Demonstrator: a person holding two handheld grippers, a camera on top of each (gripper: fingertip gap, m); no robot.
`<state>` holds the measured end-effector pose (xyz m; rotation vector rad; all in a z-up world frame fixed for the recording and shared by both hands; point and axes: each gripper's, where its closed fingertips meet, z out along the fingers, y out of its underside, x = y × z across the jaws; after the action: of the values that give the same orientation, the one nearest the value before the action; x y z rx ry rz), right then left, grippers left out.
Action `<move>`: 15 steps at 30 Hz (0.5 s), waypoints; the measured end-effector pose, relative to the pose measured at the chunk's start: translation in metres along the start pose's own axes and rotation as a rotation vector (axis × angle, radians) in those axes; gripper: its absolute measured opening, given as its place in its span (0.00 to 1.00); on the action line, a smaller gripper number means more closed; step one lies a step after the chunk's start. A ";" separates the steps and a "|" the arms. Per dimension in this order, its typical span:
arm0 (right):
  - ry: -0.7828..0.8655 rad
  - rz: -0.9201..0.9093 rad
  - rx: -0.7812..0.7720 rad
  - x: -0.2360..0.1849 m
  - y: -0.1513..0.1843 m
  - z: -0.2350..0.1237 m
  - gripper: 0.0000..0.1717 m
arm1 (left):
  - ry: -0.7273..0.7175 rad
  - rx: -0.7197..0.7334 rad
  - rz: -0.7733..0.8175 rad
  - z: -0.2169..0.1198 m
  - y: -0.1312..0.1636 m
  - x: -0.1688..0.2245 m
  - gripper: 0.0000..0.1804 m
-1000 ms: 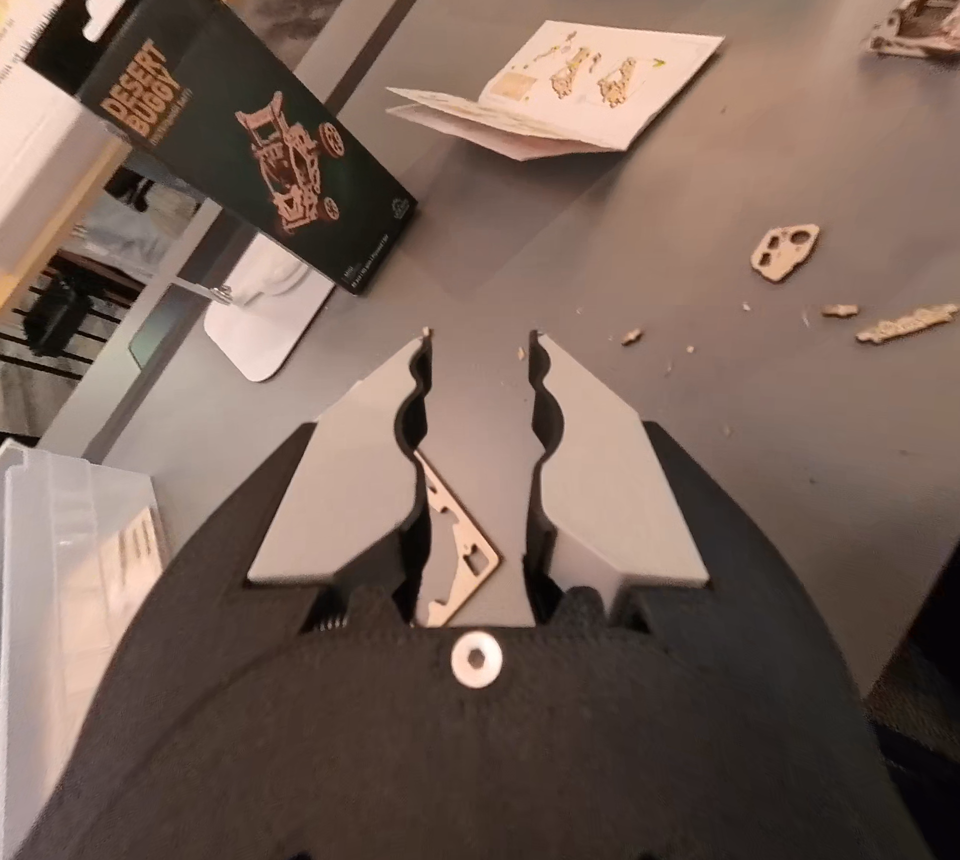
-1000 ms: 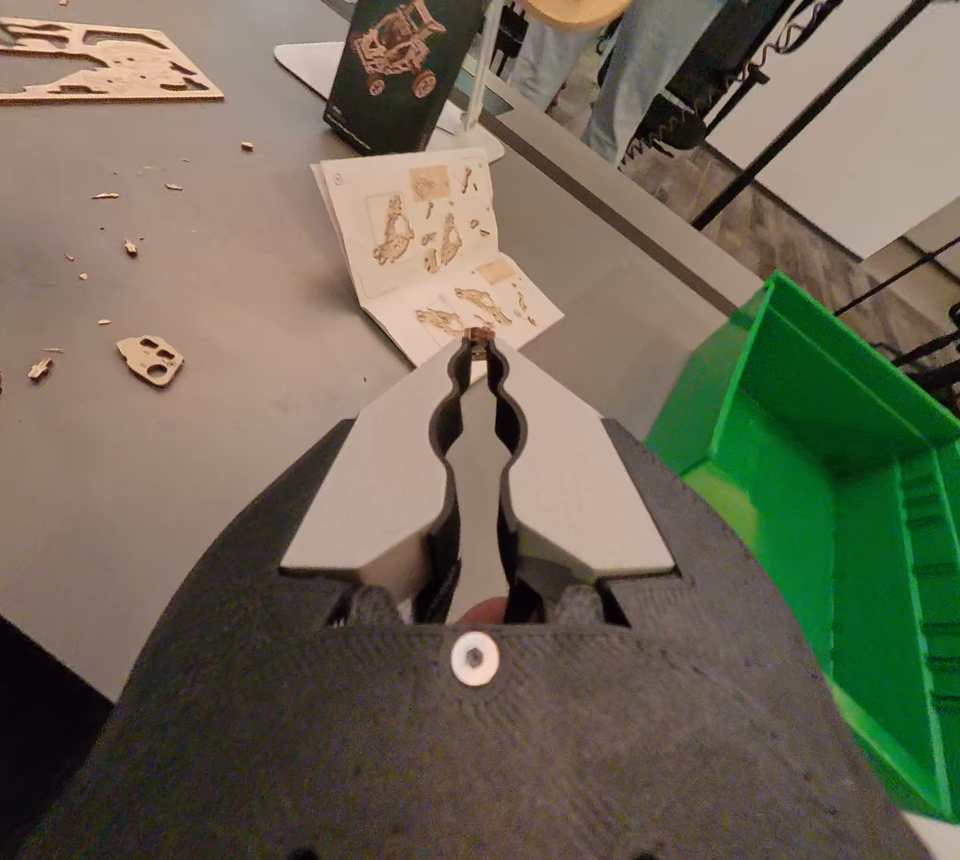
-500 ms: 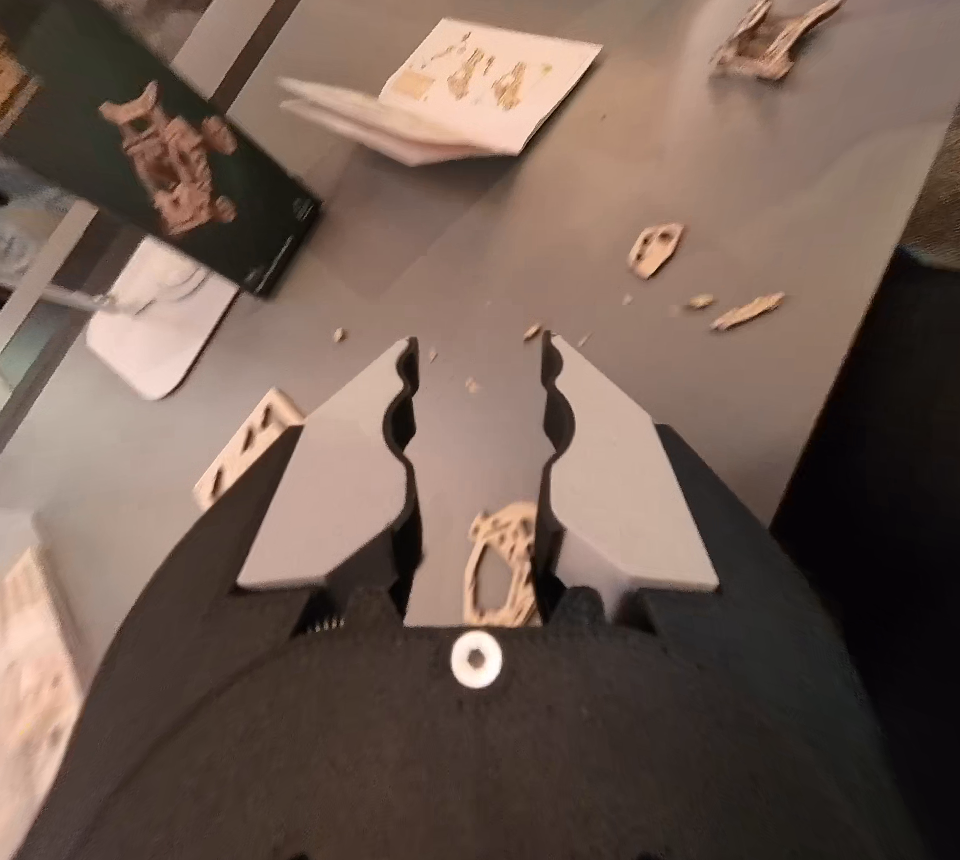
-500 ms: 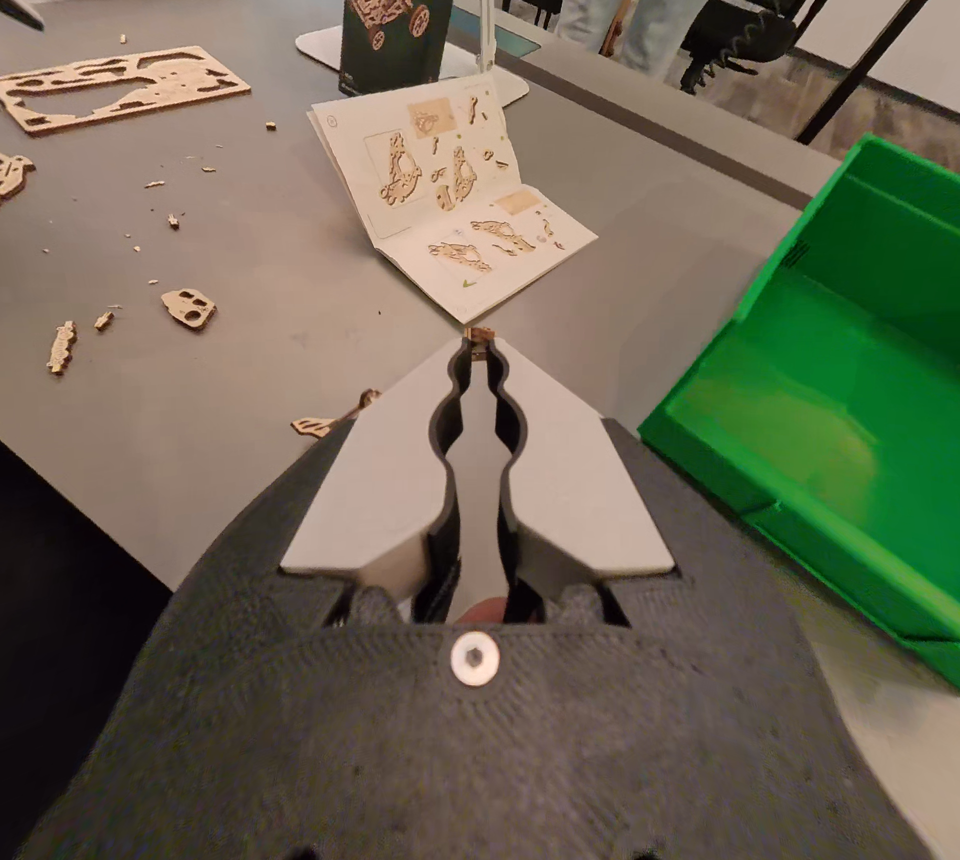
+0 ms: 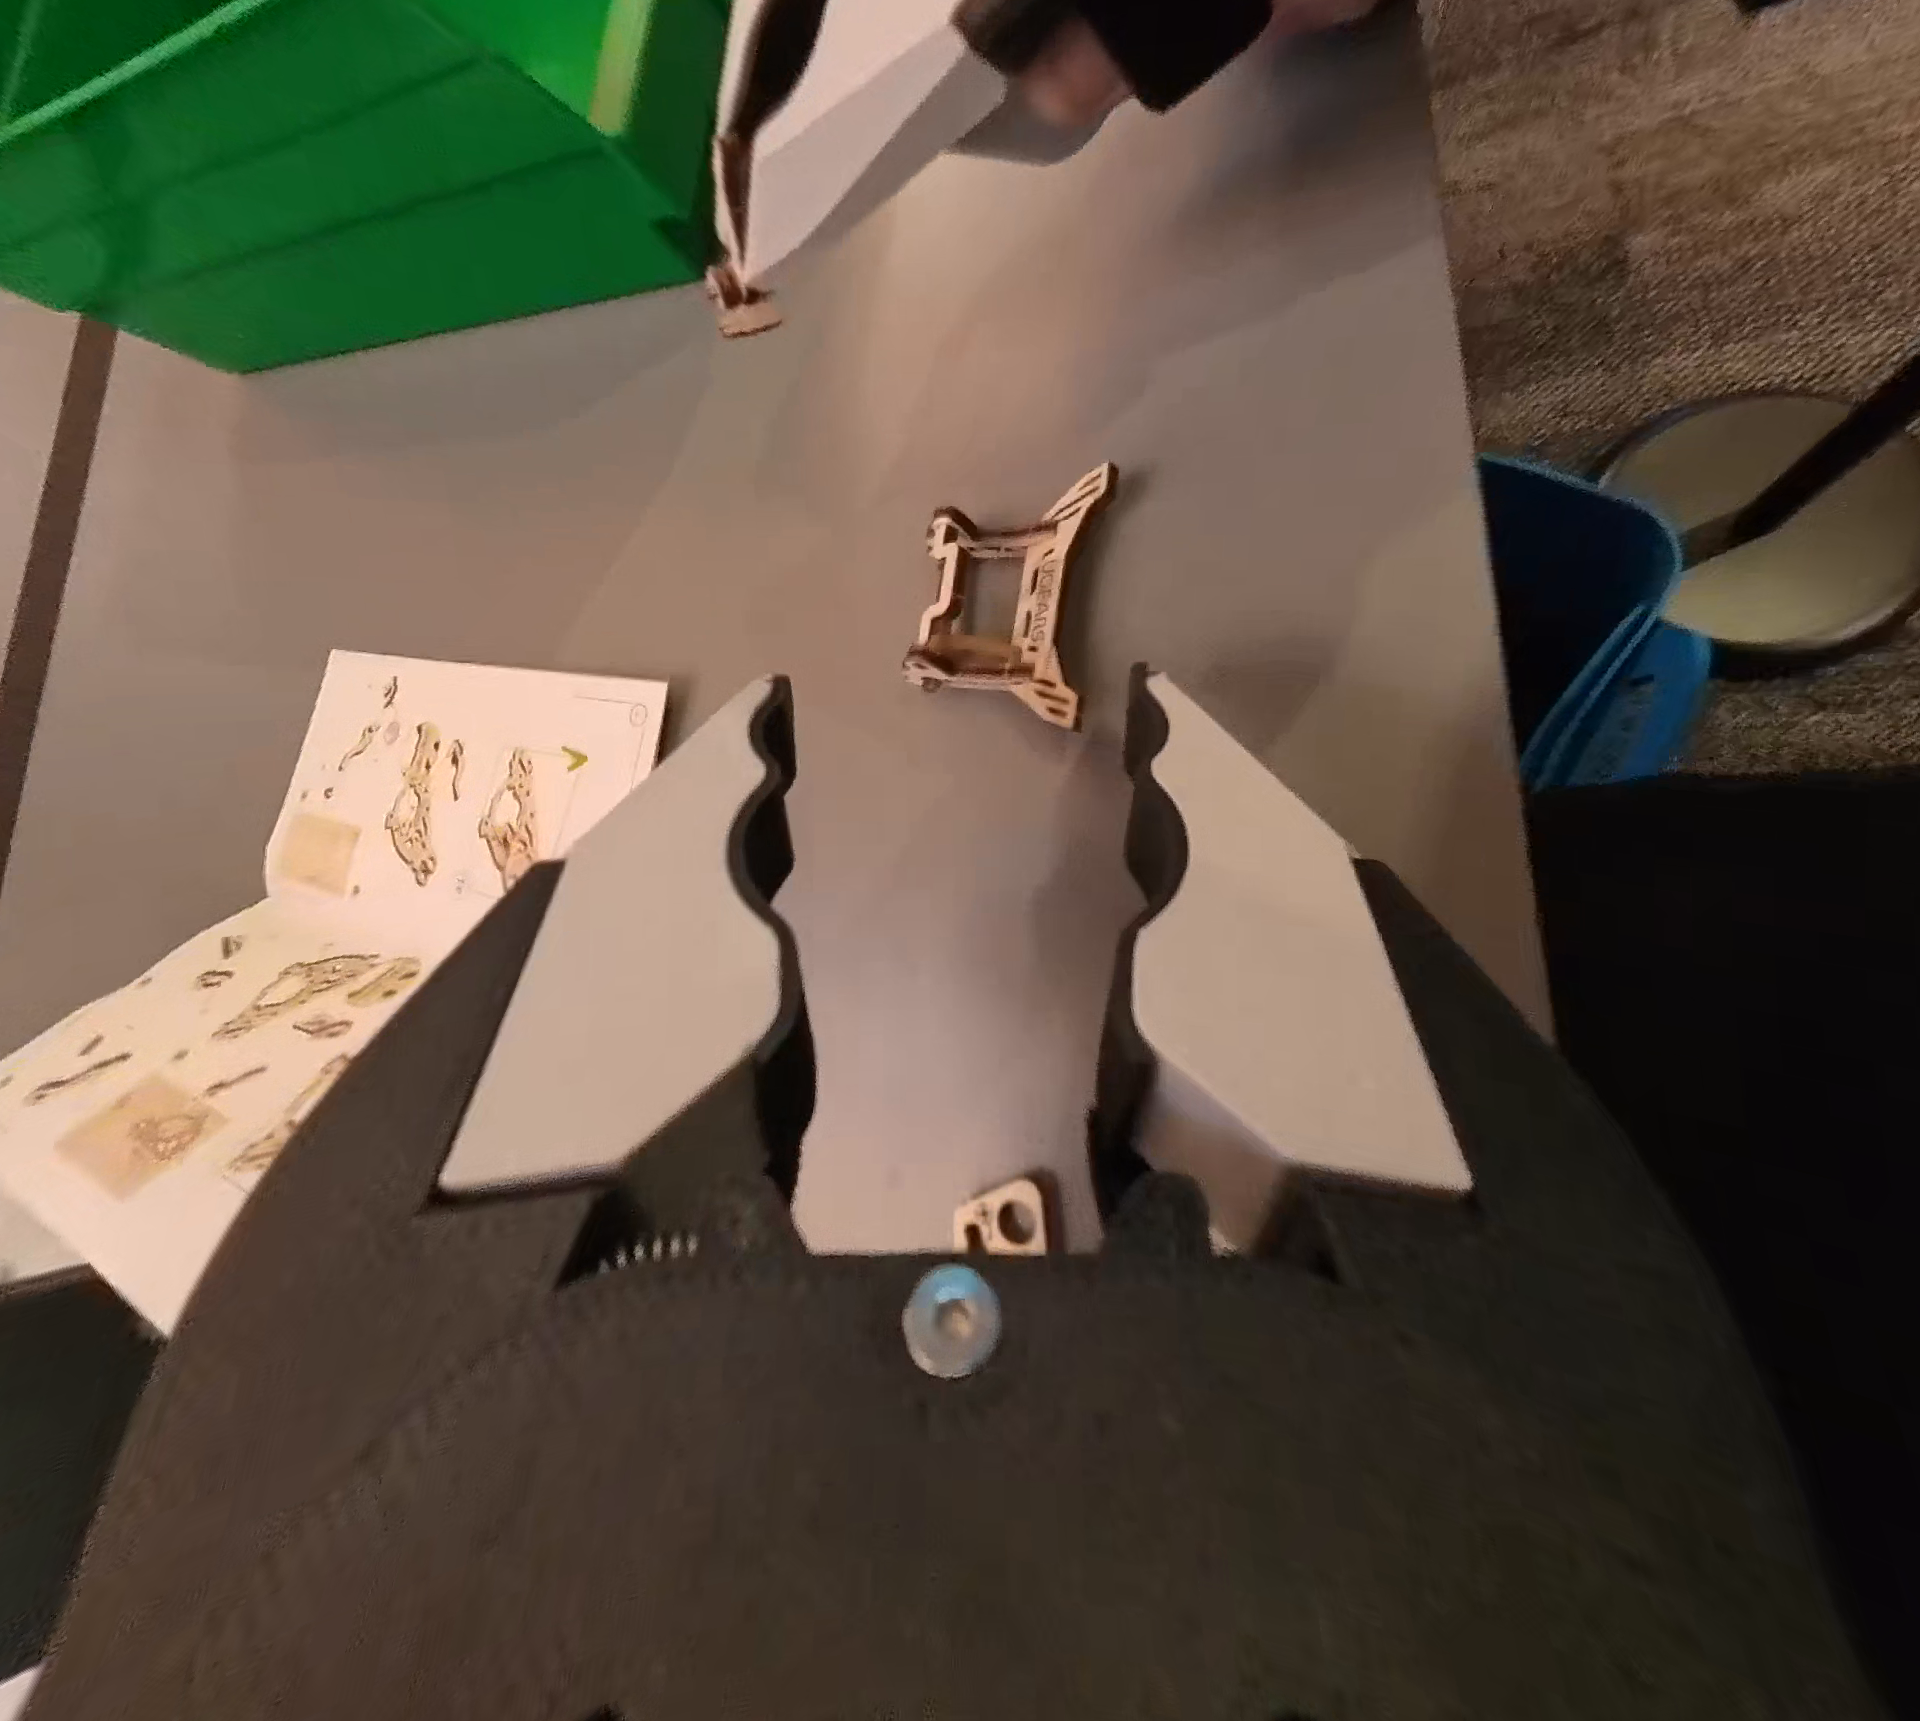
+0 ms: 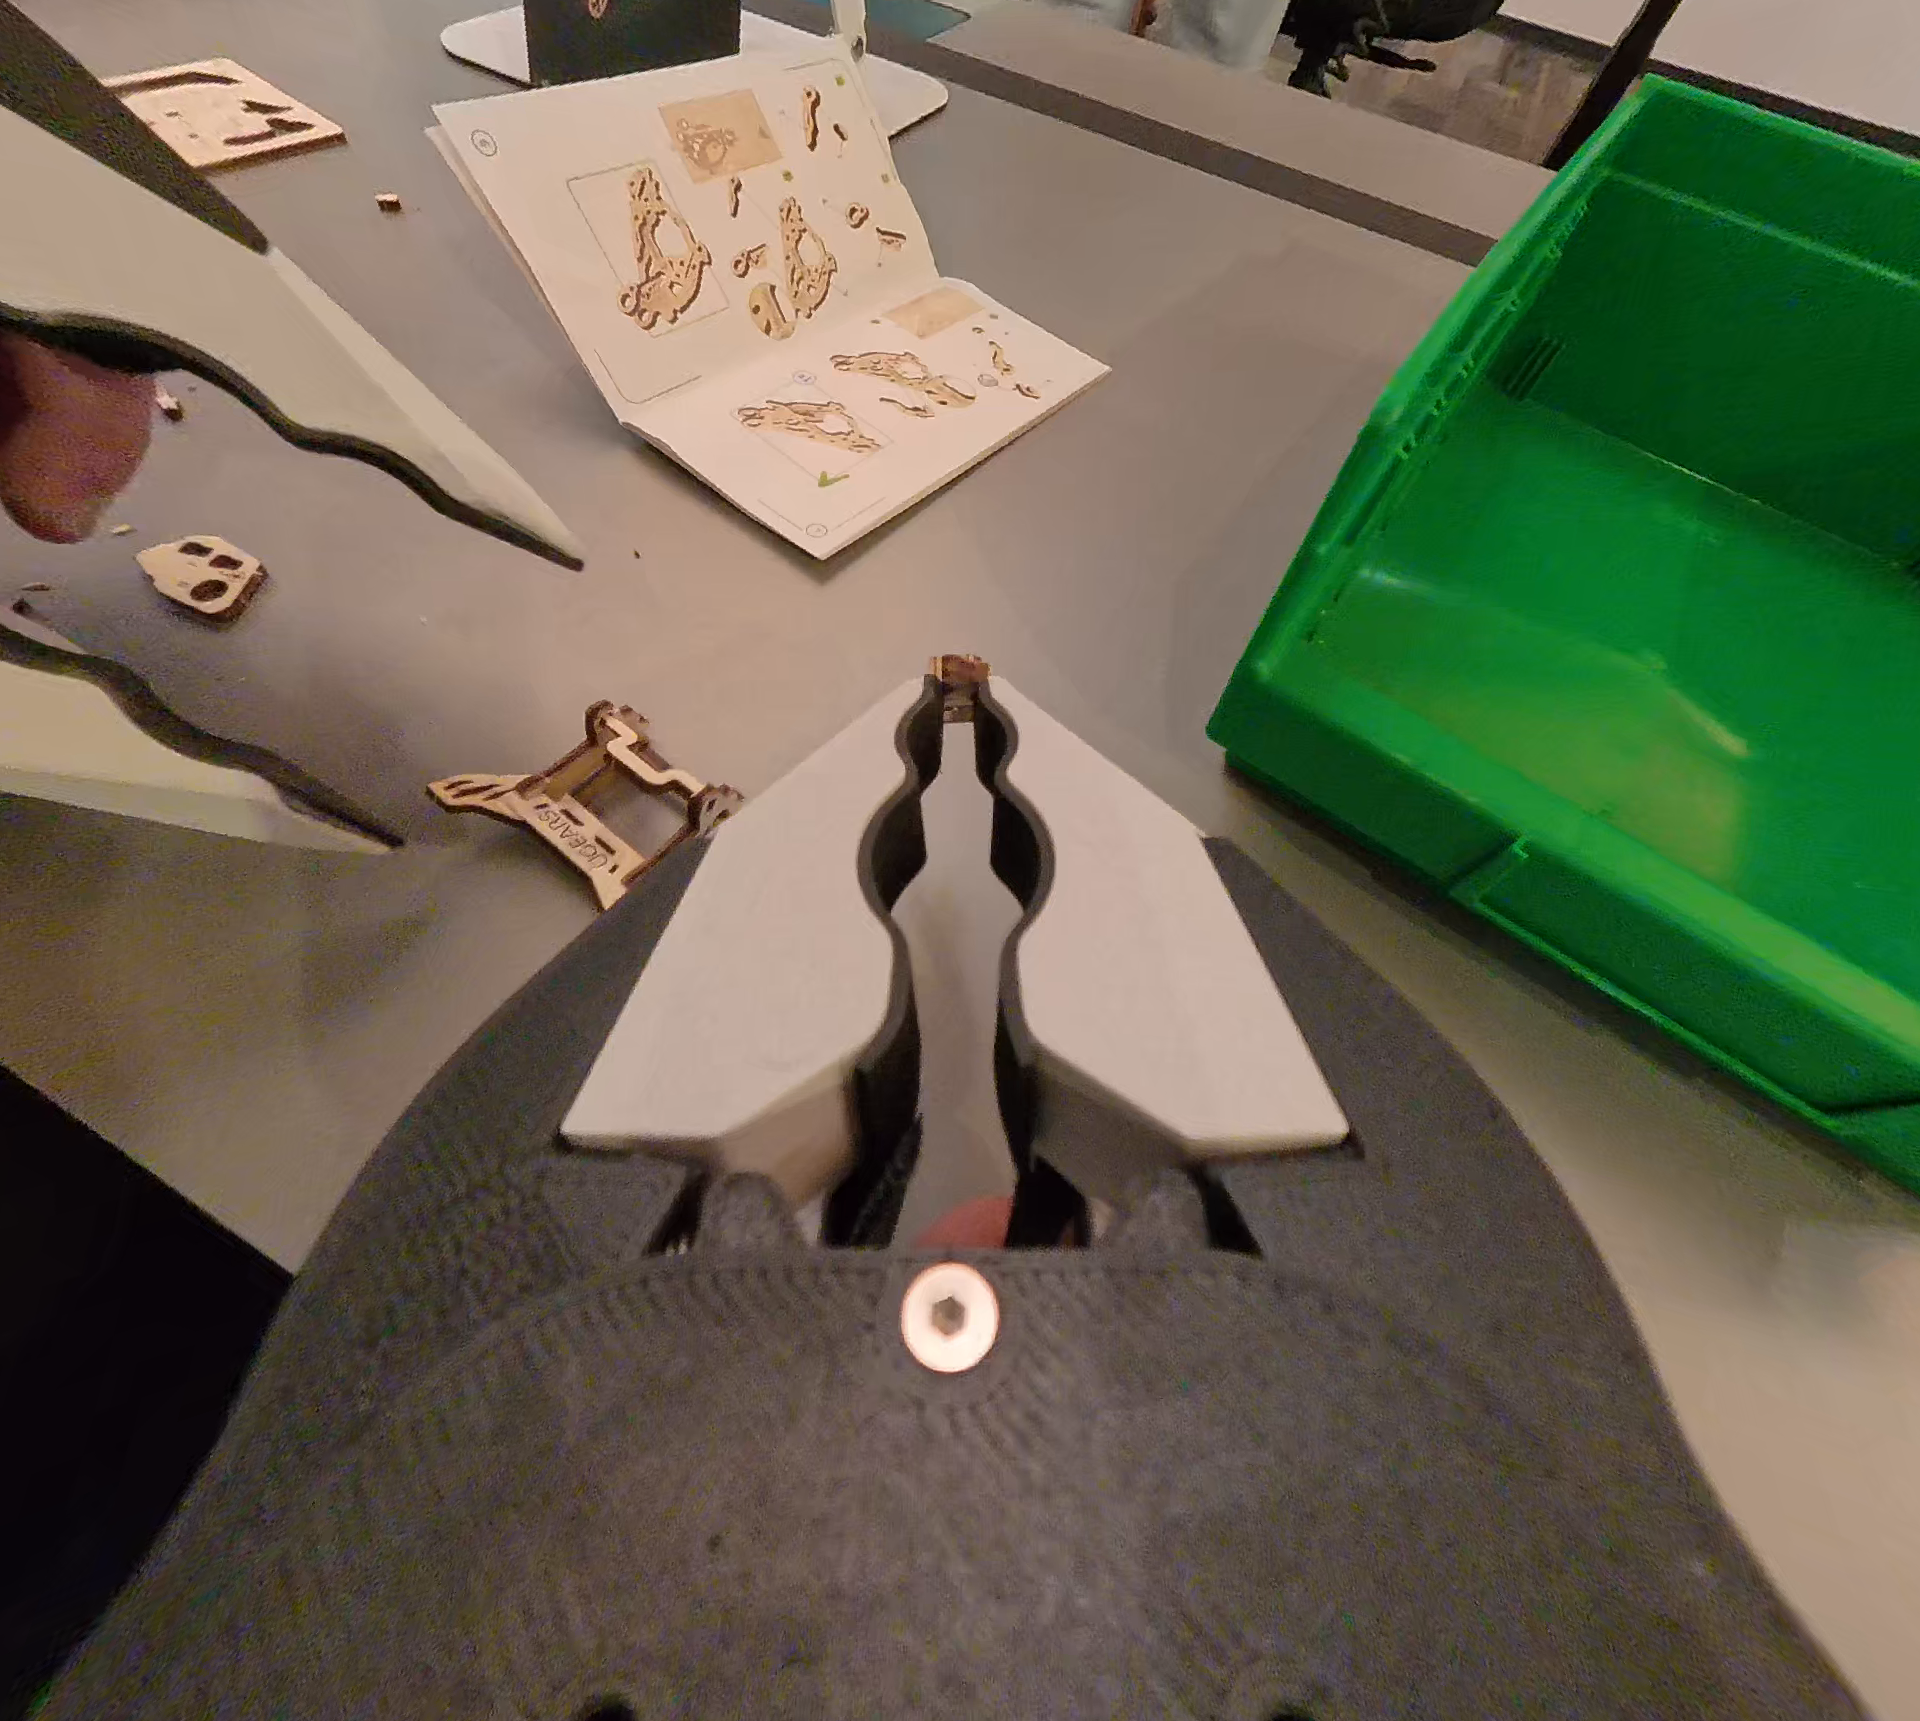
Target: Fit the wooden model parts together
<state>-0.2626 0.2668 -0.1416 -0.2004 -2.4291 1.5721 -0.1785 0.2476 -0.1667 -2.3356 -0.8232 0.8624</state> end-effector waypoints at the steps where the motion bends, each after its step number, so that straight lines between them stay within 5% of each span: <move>1: 0.000 0.003 0.002 0.001 0.000 0.000 0.02 | -0.001 -0.012 0.013 0.003 0.002 0.000 0.34; 15: 0.031 -0.035 -0.008 0.002 0.001 0.003 0.02 | 0.073 -0.035 -0.002 0.019 0.010 0.006 0.22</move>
<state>-0.2658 0.2649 -0.1434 -0.1816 -2.4031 1.5330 -0.1843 0.2497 -0.1885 -2.3819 -0.8157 0.7627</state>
